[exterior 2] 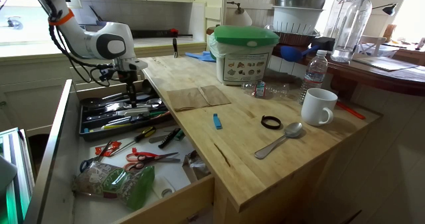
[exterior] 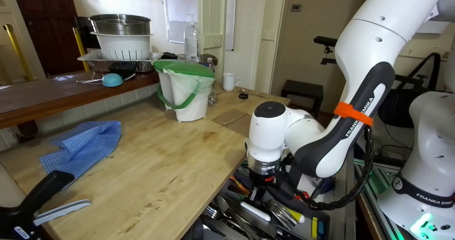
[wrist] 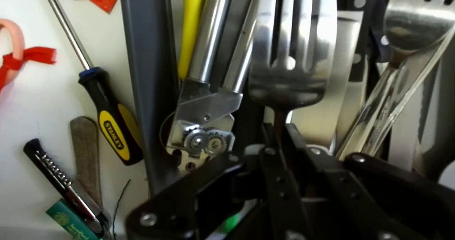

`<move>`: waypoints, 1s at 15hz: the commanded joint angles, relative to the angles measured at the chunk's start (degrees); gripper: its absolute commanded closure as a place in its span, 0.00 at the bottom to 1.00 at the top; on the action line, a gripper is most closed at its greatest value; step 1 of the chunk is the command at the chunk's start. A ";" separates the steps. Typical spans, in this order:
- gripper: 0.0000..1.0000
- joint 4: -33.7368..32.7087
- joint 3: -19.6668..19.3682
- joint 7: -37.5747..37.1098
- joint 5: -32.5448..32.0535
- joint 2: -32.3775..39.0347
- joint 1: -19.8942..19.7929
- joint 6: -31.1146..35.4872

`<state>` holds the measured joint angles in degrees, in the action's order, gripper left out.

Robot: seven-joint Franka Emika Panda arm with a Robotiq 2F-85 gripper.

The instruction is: Pick up the folk from the counter and put it in the drawer

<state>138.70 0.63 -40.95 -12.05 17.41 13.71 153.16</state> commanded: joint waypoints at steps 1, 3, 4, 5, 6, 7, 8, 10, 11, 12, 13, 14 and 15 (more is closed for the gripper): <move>0.98 -6.78 -3.37 -4.87 -5.41 6.27 5.34 -2.56; 0.98 -8.00 -4.40 -6.54 -6.71 7.36 7.77 -2.64; 0.98 -8.44 -4.65 -7.03 -7.00 7.76 8.72 -2.76; 0.65 -8.58 -4.59 -7.21 -6.67 8.05 9.13 -2.29; 0.65 -8.11 -4.39 -7.38 -6.08 7.72 9.39 -1.81; 0.58 -7.23 -4.39 -7.70 -5.84 6.80 9.76 -1.30; 0.51 -5.66 -4.34 -8.21 -5.55 5.27 9.83 -0.28; 0.35 -1.77 -4.93 -10.90 -5.64 0.77 9.96 1.54; 0.29 0.44 -4.73 -11.74 -5.20 -1.99 9.39 2.14; 0.20 2.51 -3.78 -10.84 -3.91 -4.78 7.87 2.78; 0.13 4.28 -1.81 -8.28 -1.02 -7.47 5.88 1.73; 0.05 5.89 0.11 -5.33 2.93 -10.48 3.72 -0.64; 0.01 7.89 1.96 -1.76 7.12 -13.42 1.81 -1.16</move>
<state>139.05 -2.06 -49.50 -13.55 14.01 20.67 153.83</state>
